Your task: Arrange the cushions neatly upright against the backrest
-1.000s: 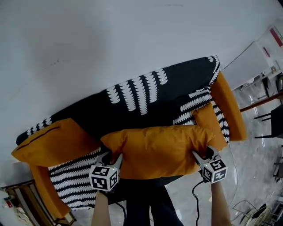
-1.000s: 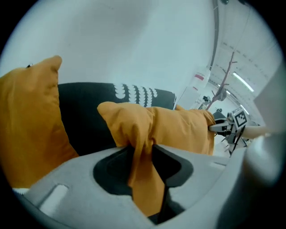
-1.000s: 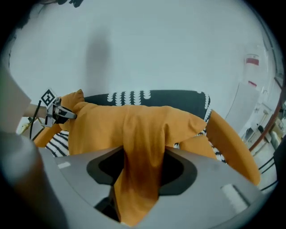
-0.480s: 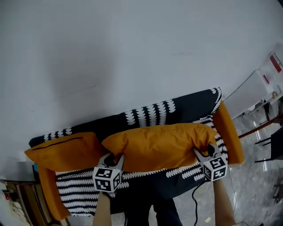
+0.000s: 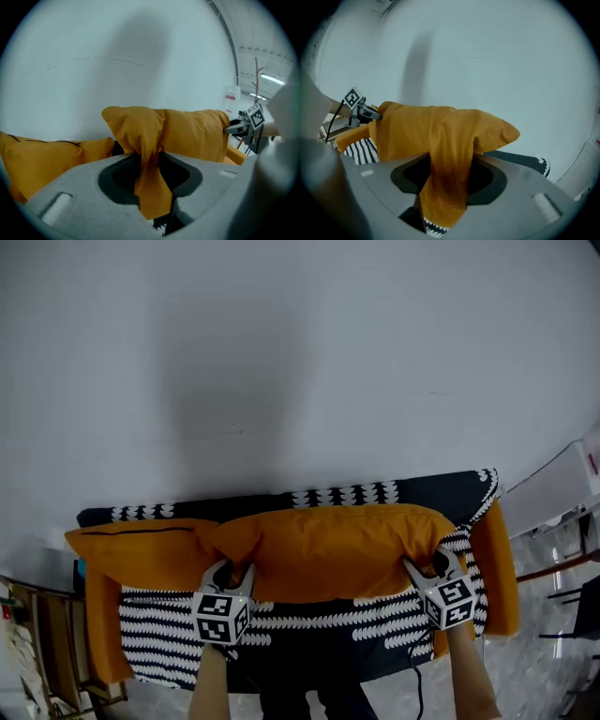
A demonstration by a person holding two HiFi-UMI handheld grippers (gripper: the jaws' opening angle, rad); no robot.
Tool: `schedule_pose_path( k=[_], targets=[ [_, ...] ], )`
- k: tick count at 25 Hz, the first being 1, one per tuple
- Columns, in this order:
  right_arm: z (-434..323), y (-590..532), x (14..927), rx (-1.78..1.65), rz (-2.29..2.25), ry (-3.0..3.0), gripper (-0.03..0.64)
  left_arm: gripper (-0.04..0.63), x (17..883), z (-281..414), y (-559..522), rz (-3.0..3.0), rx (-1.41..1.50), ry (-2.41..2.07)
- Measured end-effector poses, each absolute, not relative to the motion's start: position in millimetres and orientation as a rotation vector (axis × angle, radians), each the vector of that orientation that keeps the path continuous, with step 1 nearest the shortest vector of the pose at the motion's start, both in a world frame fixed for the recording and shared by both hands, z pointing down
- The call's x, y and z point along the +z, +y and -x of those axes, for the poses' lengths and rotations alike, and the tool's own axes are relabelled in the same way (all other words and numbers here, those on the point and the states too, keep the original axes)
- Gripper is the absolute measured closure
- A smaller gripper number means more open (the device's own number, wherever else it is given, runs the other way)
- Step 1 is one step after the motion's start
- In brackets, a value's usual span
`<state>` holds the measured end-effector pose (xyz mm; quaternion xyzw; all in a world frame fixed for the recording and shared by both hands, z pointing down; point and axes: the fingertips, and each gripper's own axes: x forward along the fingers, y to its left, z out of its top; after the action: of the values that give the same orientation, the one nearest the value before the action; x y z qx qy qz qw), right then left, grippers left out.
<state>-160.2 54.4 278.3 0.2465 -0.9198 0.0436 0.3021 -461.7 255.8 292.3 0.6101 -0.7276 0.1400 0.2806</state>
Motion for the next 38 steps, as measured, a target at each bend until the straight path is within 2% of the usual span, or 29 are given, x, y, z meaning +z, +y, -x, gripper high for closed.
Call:
schedule_pose_path(
  k=[15, 24, 33, 38],
  targets=[
    [198, 44, 356, 0.056, -0.476, -2.469, 0.370, 0.445, 359, 476, 283, -1.481, 0.454, -2.021],
    [194, 19, 340, 0.091, -0.551, -2.543, 0.368, 0.446, 337, 486, 245, -1.546, 0.500, -2.074],
    [202, 10, 375, 0.123, -0.527, -2.532, 0.342, 0.433, 371, 485, 257, -1.435, 0.367, -2.078],
    [197, 3, 375, 0.113, -0.601, -2.546, 0.279, 0.389, 373, 489, 256, -1.397, 0.389, -2.120]
  ],
)
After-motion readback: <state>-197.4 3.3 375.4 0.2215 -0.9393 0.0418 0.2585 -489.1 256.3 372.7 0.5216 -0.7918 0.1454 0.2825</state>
